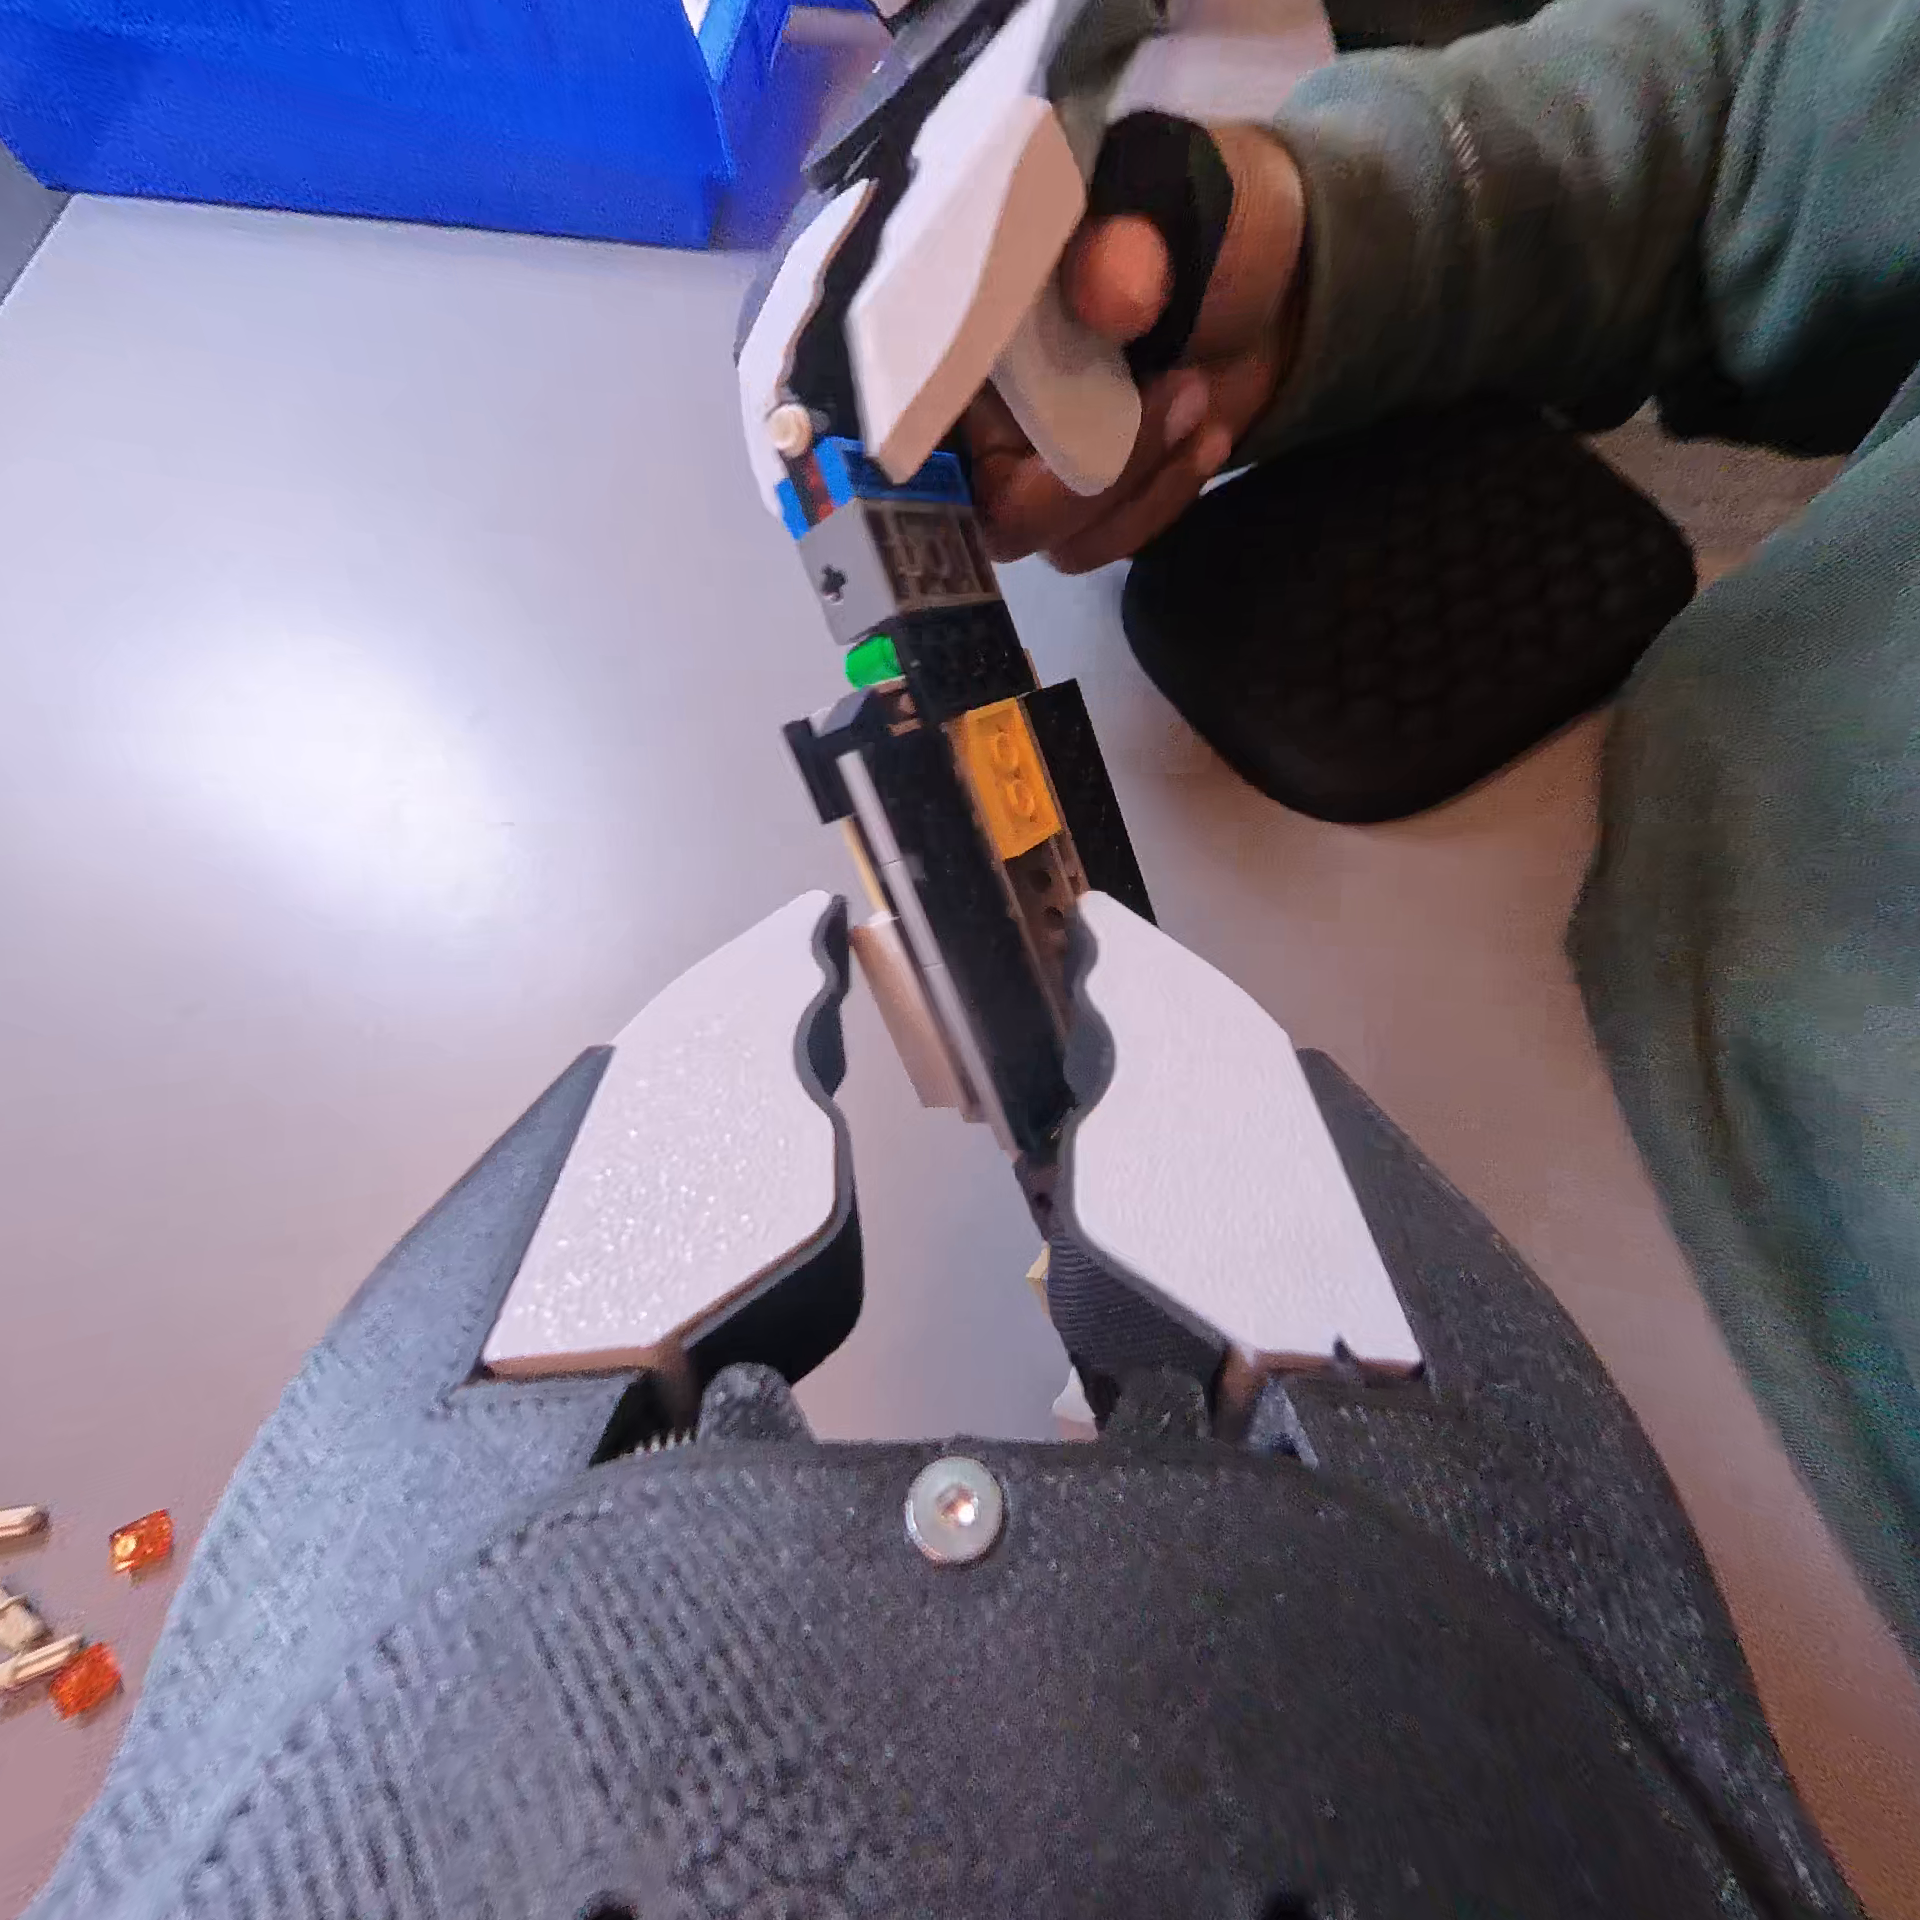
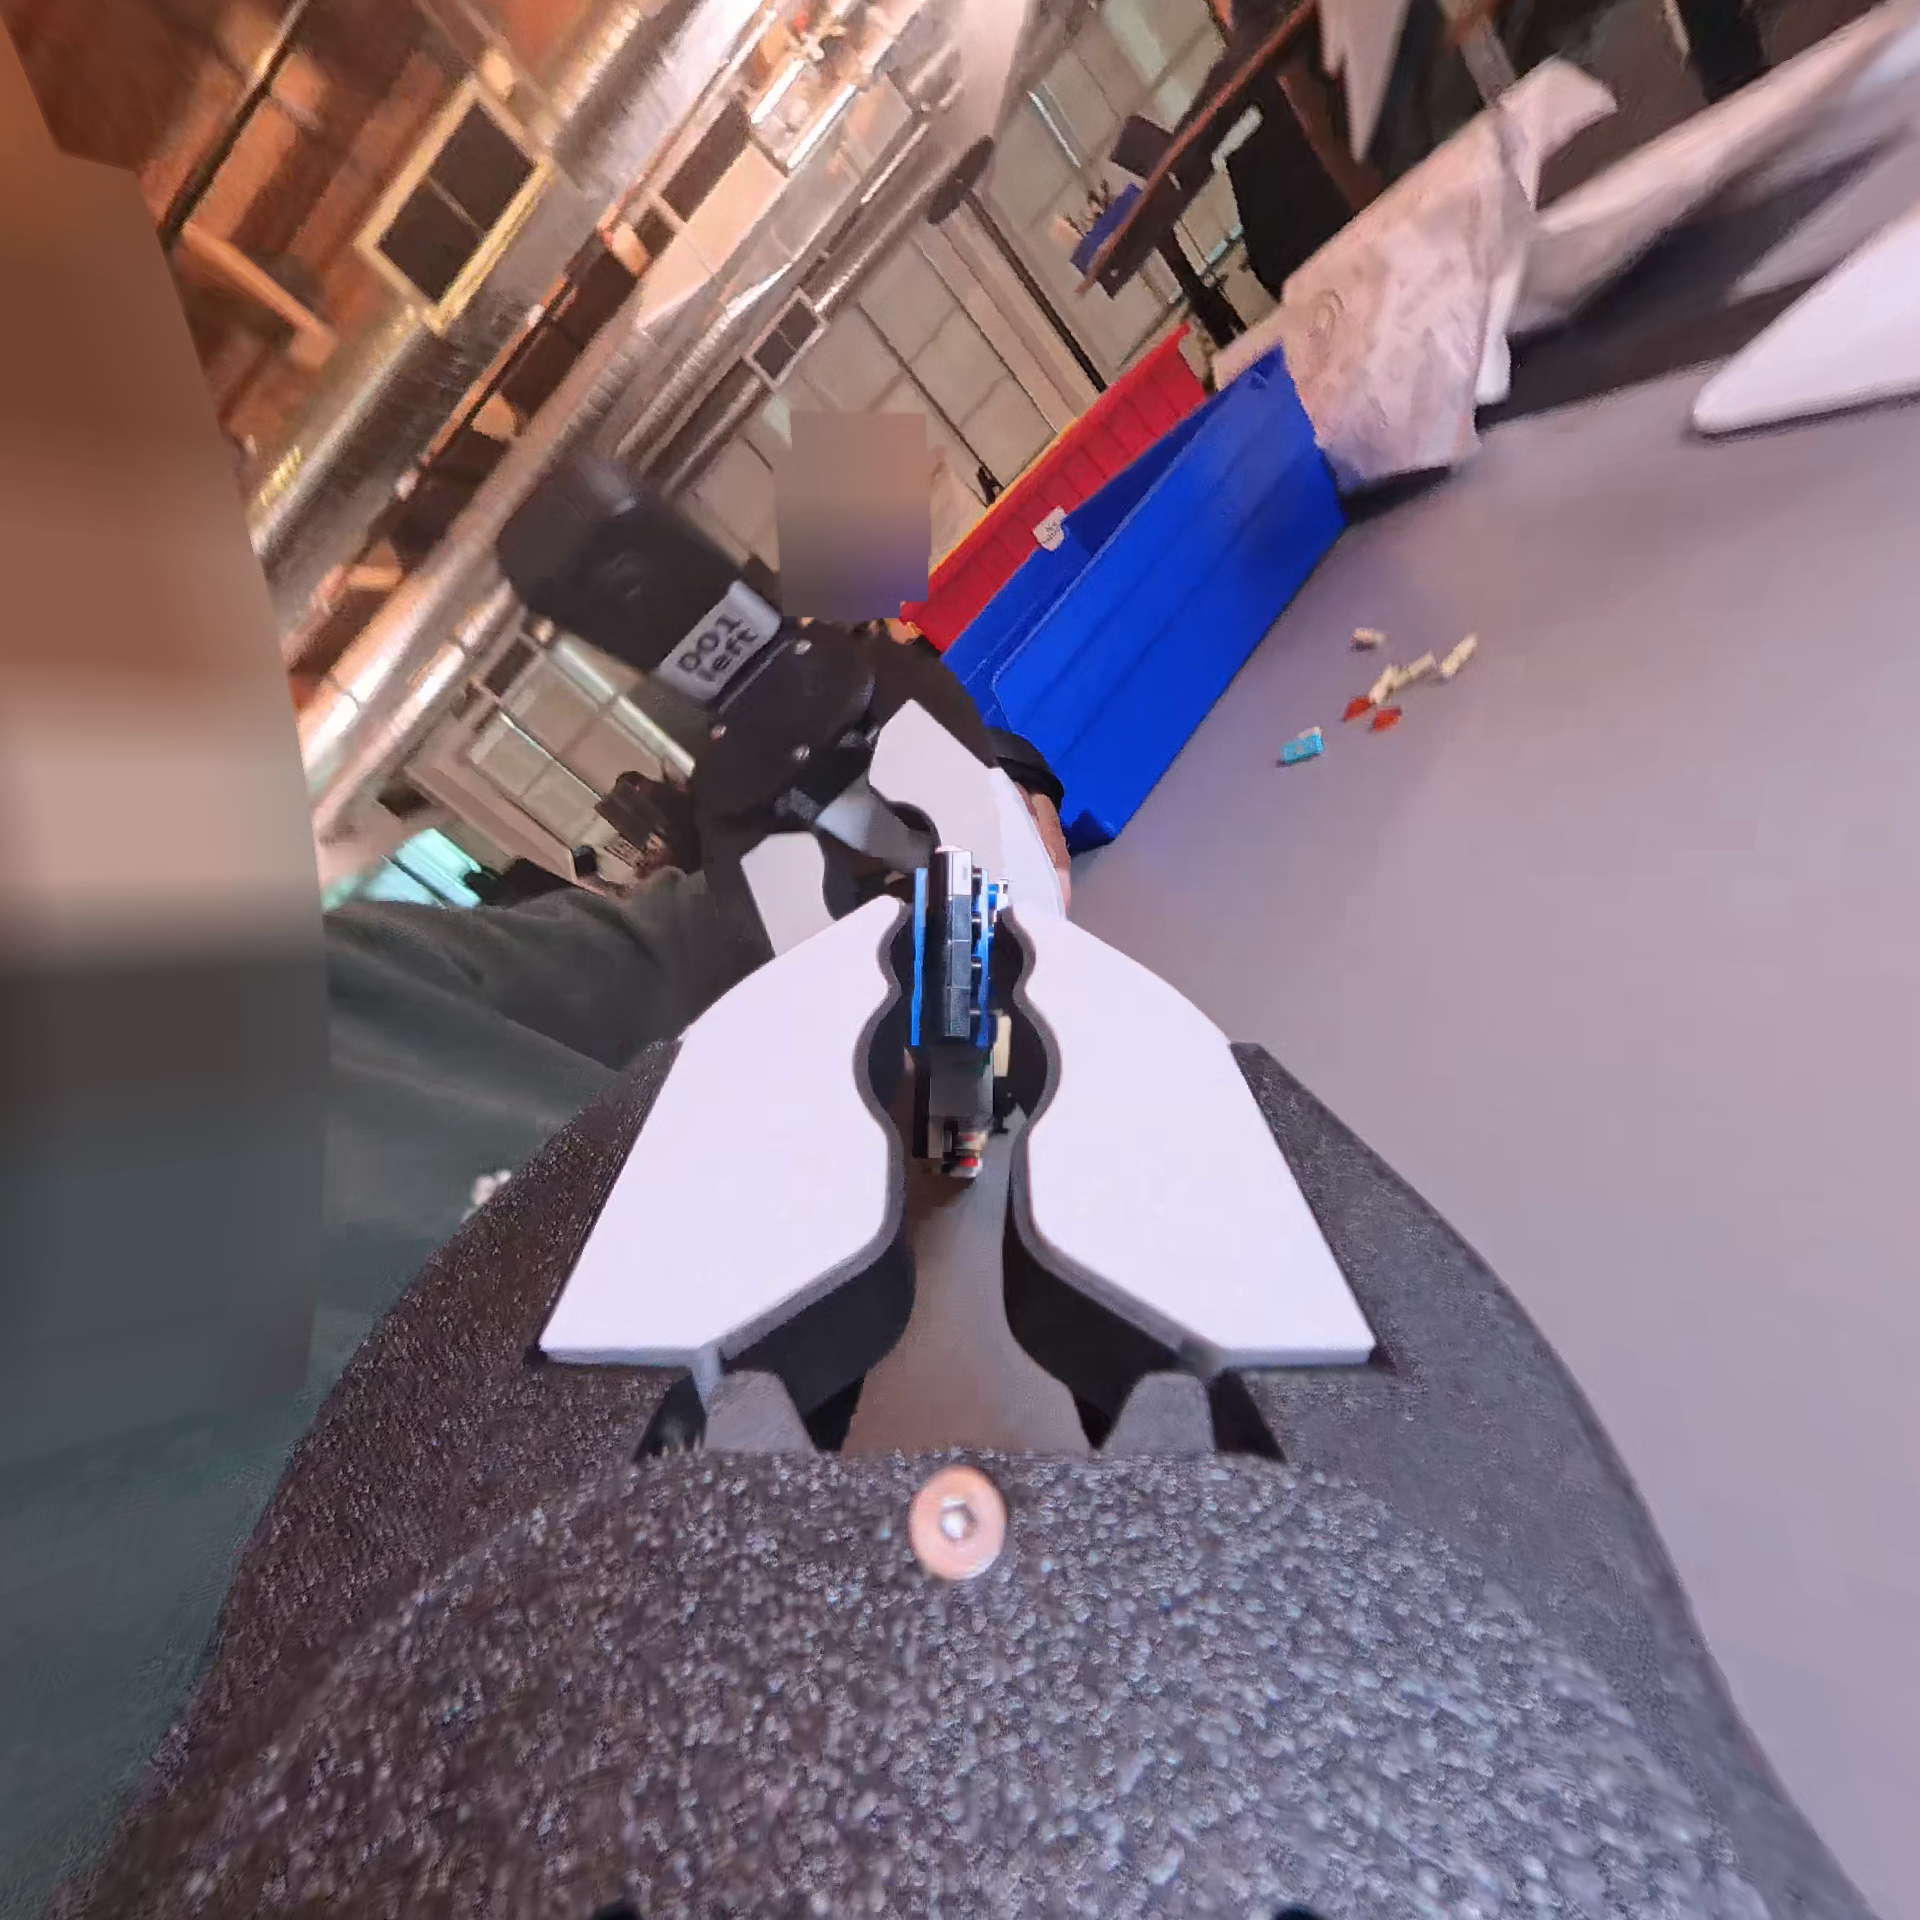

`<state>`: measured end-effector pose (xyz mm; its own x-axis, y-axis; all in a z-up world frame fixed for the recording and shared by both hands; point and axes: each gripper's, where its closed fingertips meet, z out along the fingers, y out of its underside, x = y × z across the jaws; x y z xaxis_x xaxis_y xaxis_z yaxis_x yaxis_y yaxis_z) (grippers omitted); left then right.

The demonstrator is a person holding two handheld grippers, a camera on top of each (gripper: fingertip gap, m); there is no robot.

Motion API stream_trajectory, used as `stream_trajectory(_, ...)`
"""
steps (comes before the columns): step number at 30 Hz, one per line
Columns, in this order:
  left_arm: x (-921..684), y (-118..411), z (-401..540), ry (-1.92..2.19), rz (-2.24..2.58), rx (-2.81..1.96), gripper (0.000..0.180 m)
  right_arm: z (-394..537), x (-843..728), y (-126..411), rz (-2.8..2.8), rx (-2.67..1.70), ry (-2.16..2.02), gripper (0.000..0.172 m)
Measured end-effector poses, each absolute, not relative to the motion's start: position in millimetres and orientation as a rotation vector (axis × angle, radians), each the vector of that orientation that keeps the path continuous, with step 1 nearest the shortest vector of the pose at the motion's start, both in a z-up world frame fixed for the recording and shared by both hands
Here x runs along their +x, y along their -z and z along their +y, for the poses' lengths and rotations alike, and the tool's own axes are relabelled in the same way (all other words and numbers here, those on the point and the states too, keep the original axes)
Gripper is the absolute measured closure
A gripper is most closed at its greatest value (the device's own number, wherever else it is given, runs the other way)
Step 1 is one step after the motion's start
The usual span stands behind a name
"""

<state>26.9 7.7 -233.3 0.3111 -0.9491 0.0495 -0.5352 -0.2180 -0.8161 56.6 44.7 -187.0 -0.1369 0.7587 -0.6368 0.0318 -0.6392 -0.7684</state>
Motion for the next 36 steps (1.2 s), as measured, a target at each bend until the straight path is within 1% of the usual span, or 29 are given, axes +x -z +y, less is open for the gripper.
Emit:
stream_trajectory(1,27,230,6,0.773,1.321,-1.852,0.146,40,59,180,-0.972,-1.516,-1.773,0.157)
stream_trajectory(3,28,222,3,0.774,1.328,-1.799,0.150,29,63,170,-1.139,-1.315,-1.616,0.158)
stream_trajectory(6,22,220,11,0.440,1.419,-1.674,0.154,18,67,175,-1.354,-1.112,-1.281,0.157)
stream_trajectory(10,16,211,23,0.023,1.434,-1.458,0.157,34,70,190,-1.439,-1.115,-0.938,0.156)
stream_trajectory(12,13,210,27,-0.211,1.453,-1.325,0.156,34,70,194,-1.455,-1.163,-0.930,0.154)
stream_trajectory(13,11,210,29,-0.317,1.457,-1.260,0.156,35,69,196,-1.454,-1.210,-0.952,0.149)
stream_trajectory(17,3,214,35,-0.602,1.494,-1.109,0.156,38,62,204,-1.377,-1.466,-1.141,0.113)
stream_trajectory(19,3,219,36,-0.657,1.506,-1.079,0.156,37,57,211,-1.350,-1.578,-1.194,0.104)
stream_trajectory(20,5,220,35,-0.680,1.512,-1.055,0.156,36,54,215,-1.339,-1.618,-1.207,0.102)
stream_trajectory(21,7,220,35,-0.704,1.518,-1.025,0.156,36,51,220,-1.325,-1.652,-1.209,0.104)
stream_trajectory(22,9,220,34,-0.723,1.521,-0.997,0.156,37,49,226,-1.327,-1.680,-1.194,0.110)
stream_trajectory(23,12,220,33,-0.734,1.522,-0.973,0.156,37,48,234,-1.350,-1.699,-1.165,0.119)
stream_trajectory(24,13,220,32,-0.739,1.524,-0.962,0.156,37,48,239,-1.375,-1.695,-1.141,0.132)
stream_trajectory(25,13,222,33,-0.739,1.528,-0.964,0.156,36,49,241,-1.395,-1.676,-1.133,0.134)
stream_trajectory(27,15,230,30,-0.671,1.569,-0.988,0.156,35,52,243,-1.450,-1.612,-1.089,0.134)
stream_trajectory(28,16,234,29,-0.629,1.588,-1.024,0.152,37,53,245,-1.484,-1.551,-1.033,0.134)
stream_trajectory(30,15,240,25,-0.476,1.606,-1.156,0.132,36,55,248,-1.540,-1.452,-0.957,0.135)
stream_trajectory(32,14,242,18,-0.221,1.564,-1.359,0.115,33,57,250,-1.584,-1.360,-0.902,0.135)
stream_trajectory(34,15,237,9,0.053,1.509,-1.514,0.110,29,56,254,-1.640,-1.267,-0.814,0.135)
stream_trajectory(36,15,238,6,0.191,1.501,-1.612,0.101,23,52,257,-1.688,-1.184,-0.738,0.135)
